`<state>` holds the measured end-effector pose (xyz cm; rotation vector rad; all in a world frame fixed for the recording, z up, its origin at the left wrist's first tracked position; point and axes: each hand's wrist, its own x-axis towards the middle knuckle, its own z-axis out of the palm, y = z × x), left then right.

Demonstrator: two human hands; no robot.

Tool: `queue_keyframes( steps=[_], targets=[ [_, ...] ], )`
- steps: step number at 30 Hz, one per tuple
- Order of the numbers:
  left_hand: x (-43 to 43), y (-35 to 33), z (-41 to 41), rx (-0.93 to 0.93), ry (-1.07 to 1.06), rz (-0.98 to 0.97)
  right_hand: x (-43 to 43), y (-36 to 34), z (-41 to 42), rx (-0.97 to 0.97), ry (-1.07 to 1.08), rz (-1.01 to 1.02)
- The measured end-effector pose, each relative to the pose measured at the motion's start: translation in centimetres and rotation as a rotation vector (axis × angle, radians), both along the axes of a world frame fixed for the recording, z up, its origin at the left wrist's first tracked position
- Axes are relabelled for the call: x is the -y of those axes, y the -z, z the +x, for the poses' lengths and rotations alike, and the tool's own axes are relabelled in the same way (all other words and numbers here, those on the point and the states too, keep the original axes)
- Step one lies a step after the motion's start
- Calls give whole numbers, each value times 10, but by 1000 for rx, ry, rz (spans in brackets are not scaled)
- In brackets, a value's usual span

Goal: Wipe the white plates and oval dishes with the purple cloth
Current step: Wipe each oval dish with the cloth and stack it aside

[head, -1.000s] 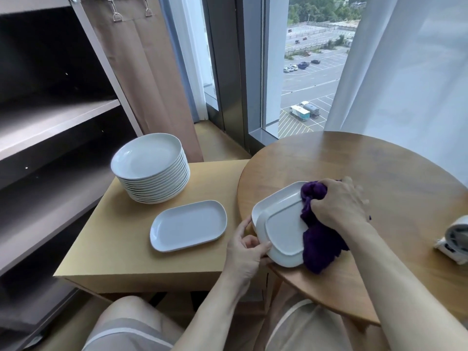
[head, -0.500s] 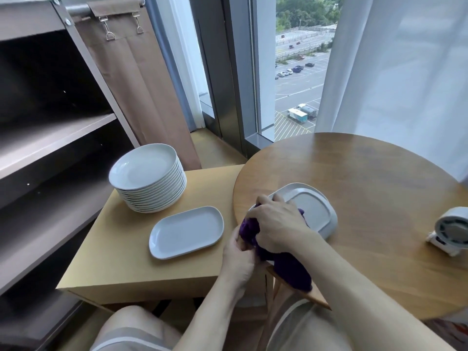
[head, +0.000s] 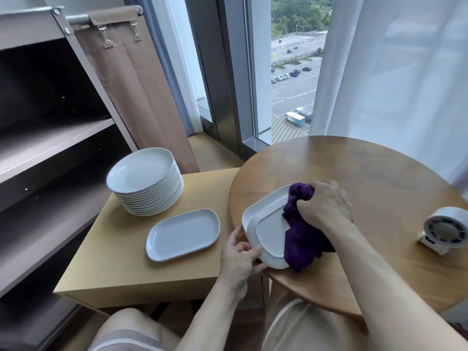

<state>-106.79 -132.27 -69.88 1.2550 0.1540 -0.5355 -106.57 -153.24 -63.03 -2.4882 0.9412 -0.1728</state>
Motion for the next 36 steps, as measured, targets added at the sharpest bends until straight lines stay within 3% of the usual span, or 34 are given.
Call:
queue_keyframes(
  steps=[14,23,29,36],
  targets=[
    [-16,-31,40,-71,-153,-140,4,-4,0,234,-9,150],
    [-19,-38,53,-141,-217,-198,-26,7,3,69,-367,218],
    [-19,-33,51,-169,-265,-255,-64,7,1,68,-618,162],
    [-30,-37,45,-95,-128,-239,-63,11,0,146,-628,195]
  ],
)
